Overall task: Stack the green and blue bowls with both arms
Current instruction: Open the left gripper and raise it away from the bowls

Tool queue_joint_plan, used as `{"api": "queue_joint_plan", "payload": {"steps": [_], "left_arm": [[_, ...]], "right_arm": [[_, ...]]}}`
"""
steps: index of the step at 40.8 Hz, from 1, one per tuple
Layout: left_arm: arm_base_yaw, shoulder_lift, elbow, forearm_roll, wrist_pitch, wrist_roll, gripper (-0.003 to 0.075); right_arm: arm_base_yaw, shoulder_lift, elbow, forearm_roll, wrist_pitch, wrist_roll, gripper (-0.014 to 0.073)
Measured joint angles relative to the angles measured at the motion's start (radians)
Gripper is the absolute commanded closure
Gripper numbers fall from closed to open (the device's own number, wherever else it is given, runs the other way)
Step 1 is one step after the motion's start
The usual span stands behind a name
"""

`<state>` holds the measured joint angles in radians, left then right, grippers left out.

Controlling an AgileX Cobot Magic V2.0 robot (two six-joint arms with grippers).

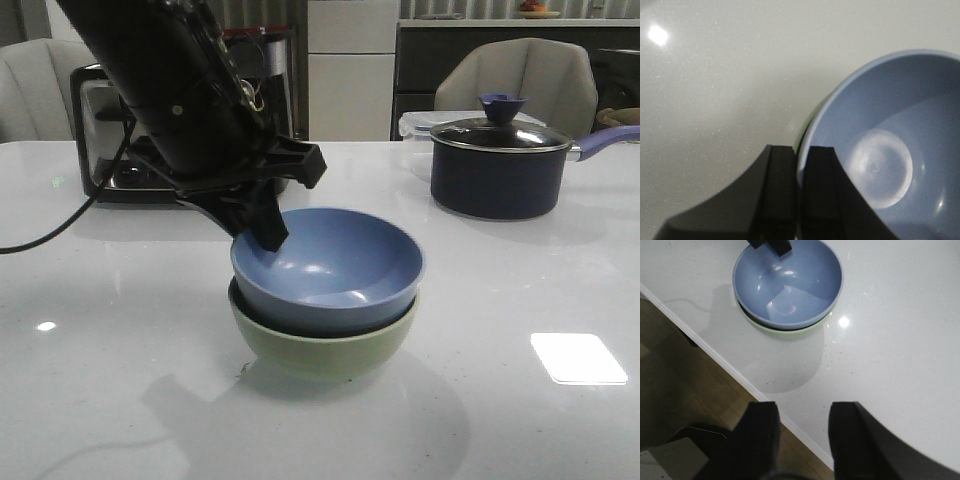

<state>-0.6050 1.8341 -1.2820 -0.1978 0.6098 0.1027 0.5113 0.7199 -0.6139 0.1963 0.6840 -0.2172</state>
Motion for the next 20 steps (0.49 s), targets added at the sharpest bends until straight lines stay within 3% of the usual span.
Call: {"api": "queue_joint_plan", "payload": {"steps": [9,20], "left_arm": [[0.0,0.008,0.0,-0.011,-0.015,0.0,0.0352],[0.0,-0.117,0.0,0.061,0.031,0.0,0.0348]], "right_arm": [[0.0,0.0,0.0,0.0,0.0,0.0,0.0219],[0.0,0.0,0.0,0.0,0.0,0.0,0.0219]]}}
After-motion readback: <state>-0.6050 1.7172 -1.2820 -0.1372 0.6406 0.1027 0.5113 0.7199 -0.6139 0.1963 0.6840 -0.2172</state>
